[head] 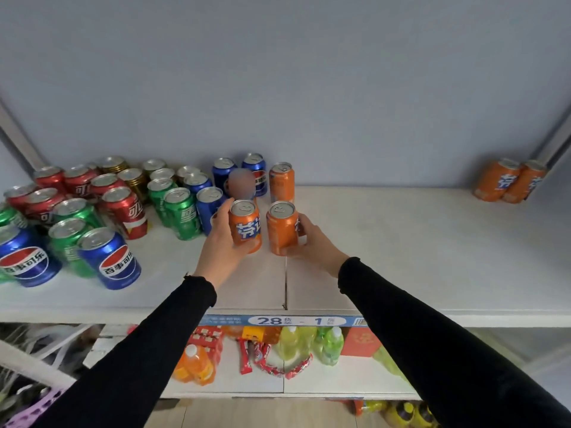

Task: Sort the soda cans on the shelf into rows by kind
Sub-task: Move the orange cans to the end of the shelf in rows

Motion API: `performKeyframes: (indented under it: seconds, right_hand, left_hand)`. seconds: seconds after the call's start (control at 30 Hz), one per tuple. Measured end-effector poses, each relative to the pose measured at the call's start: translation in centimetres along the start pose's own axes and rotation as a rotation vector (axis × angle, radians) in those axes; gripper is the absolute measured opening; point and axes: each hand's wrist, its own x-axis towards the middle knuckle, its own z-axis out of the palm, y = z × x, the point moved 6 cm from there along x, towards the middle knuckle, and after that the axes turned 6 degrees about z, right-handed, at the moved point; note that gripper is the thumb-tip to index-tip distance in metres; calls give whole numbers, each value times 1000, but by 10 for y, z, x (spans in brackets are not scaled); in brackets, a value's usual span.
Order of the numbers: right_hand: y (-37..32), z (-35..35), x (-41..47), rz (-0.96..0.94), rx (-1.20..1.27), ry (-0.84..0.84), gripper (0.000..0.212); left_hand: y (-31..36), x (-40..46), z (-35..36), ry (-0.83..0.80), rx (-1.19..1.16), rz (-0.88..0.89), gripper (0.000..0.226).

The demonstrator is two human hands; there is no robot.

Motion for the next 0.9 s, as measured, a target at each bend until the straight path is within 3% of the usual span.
performKeyframes:
  seconds: [0.2, 0.47, 0.67, 0.9]
  right_hand:
    - [8, 16, 2, -8, 84, 99, 64]
    - [21, -1, -16, -4, 200, 209, 64]
    - [48, -76, -58, 4, 251, 400, 65]
    - [118, -217, -128, 62, 227, 689, 71]
  left_hand:
    - [1, 2, -4, -7, -33, 22, 90]
    - [14, 5, 7, -29, -95, 42, 88]
    - [69, 23, 70, -128, -124, 170, 84]
    - [161, 44, 203, -291, -195, 275, 84]
